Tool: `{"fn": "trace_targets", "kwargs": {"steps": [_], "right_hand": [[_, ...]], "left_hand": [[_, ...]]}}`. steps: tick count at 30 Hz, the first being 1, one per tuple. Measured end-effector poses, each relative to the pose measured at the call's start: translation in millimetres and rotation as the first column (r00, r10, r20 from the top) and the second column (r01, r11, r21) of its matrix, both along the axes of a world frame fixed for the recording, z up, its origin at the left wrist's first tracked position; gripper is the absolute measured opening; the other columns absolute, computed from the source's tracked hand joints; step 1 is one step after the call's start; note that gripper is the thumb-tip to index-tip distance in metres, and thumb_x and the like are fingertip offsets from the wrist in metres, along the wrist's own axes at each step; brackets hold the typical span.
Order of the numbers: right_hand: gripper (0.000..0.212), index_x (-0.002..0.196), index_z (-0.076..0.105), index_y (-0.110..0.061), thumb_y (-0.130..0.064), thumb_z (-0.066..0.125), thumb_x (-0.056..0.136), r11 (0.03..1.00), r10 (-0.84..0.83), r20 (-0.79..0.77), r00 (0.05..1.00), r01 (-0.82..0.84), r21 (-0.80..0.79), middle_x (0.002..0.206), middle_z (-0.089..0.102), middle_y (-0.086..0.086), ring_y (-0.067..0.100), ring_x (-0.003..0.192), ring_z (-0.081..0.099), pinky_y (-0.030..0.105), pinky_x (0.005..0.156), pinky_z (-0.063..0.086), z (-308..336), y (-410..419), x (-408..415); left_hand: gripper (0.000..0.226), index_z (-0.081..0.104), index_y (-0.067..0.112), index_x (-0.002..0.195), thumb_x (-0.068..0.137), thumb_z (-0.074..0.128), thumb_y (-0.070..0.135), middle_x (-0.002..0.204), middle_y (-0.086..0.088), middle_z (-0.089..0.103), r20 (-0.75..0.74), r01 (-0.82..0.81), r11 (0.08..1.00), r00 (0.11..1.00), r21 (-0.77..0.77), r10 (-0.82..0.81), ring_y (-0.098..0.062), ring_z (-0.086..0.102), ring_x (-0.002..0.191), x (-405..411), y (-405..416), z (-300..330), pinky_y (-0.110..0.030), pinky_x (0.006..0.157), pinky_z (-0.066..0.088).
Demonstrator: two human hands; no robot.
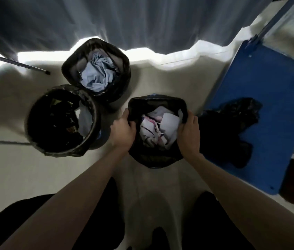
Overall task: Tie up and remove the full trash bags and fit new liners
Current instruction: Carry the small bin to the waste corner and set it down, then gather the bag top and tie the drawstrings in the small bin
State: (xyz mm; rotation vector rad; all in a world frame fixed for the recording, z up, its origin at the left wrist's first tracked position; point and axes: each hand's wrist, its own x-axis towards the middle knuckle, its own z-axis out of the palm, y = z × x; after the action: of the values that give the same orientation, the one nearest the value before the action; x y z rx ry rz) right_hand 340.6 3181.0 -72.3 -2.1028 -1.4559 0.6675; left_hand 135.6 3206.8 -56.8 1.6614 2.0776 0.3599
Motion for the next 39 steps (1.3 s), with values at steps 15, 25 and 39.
{"fn": "trace_targets", "kwargs": {"steps": [15, 25, 39], "right_hand": [[0.029, 0.127, 0.044, -0.011, -0.016, 0.041, 0.099, 0.992, -0.032, 0.014, 0.999, 0.030, 0.119, 0.118, 0.055, 0.020, 0.038, 0.103, 0.056, 0.037, 0.075, 0.044, -79.0, 23.0, 10.9], [0.021, 0.119, 0.042, -0.010, -0.015, 0.039, 0.098, 0.999, 0.018, 0.029, 0.999, -0.019, 0.029, 0.117, 0.053, 0.020, 0.040, 0.103, 0.055, 0.043, 0.080, 0.044, -71.9, -10.9, 14.2], [0.021, 0.116, 0.044, -0.009, -0.012, 0.037, 0.096, 0.999, 0.032, -0.022, 0.999, -0.032, 0.021, 0.117, 0.053, 0.016, 0.036, 0.102, 0.054, 0.043, 0.080, 0.047, -69.5, -37.2, 22.9]], "left_hand": [[0.045, 0.051, 0.027, 0.136, 0.091, 0.047, 0.022, 0.102, -0.023, 0.067, -0.004, -0.043, 0.976, 0.999, 0.213, 0.045, -0.047, 0.060, 0.097, 12.6, 11.7, -79.8, -0.046, 0.083, 0.047], [0.041, 0.053, 0.025, 0.131, 0.091, 0.046, 0.020, 0.107, -0.025, 0.064, -0.046, 0.028, 0.988, 0.999, 0.153, -0.021, -0.050, 0.056, 0.101, 7.6, -22.2, -64.6, -0.047, 0.085, 0.047], [0.032, 0.055, 0.018, 0.121, 0.090, 0.047, 0.024, 0.109, -0.018, 0.065, -0.186, 0.116, 0.981, 0.979, 0.154, -0.087, -0.043, 0.060, 0.102, 10.2, -39.6, -64.1, -0.043, 0.080, 0.047]]}}
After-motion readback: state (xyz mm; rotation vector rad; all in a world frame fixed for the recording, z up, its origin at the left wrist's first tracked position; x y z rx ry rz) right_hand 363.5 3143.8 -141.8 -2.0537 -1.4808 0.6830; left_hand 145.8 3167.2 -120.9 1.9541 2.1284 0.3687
